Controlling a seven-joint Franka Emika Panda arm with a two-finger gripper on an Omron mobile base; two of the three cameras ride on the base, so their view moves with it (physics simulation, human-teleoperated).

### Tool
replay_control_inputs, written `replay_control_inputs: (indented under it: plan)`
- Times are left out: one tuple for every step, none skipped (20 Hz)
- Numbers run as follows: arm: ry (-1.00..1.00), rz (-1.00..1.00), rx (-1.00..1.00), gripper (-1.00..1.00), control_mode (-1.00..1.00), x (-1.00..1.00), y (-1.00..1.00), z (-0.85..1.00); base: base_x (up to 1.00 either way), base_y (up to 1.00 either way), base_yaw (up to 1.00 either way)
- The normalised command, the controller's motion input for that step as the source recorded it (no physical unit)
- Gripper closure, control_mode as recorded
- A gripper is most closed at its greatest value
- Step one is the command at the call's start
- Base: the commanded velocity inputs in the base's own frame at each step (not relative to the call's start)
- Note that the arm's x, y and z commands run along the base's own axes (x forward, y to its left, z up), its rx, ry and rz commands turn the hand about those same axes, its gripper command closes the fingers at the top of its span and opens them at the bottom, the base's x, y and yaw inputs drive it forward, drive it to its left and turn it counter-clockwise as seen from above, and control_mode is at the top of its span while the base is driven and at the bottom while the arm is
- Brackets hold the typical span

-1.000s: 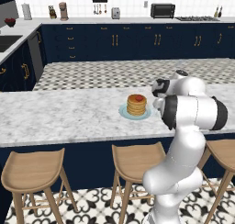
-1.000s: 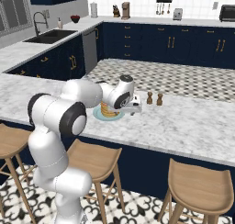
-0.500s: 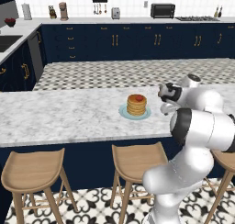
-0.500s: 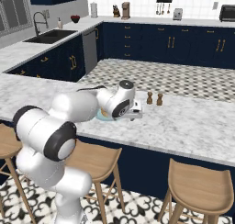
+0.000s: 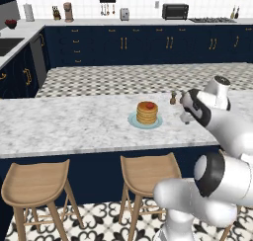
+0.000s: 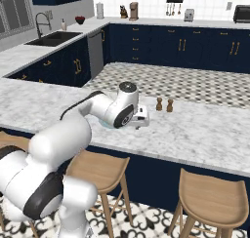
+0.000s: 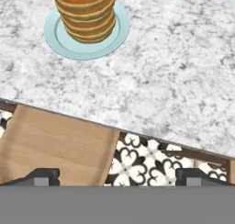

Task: Take the strawberry from the fridge and place it on top of the pancake, located on the dining counter.

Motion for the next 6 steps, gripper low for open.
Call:
replay_control_inputs:
  plan:
    - [0.0, -0.03, 0.0, -1.0, -1.0, -0.52, 0.02, 0.52, 0.0, 0.0, 0.0]
    - [0.0, -0.03, 0.0, -1.0, -1.0, -0.46, 0.07, 0.42, 0.0, 0.0, 0.0]
    - [0.01, -0.03, 0.0, -1.0, -1.0, -0.39, 0.08, 0.39, 0.0, 0.0, 0.0]
    - [0.02, -0.02, 0.0, -1.0, -1.0, -0.33, 0.09, 0.31, 0.0, 0.0, 0.0]
    - [0.0, -0.03, 0.0, -1.0, -1.0, -0.34, 0.13, 0.24, 0.0, 0.0, 0.0]
    - [0.0, -0.01, 0.0, -1.0, -1.0, -0.29, 0.06, 0.15, 0.0, 0.0, 0.0]
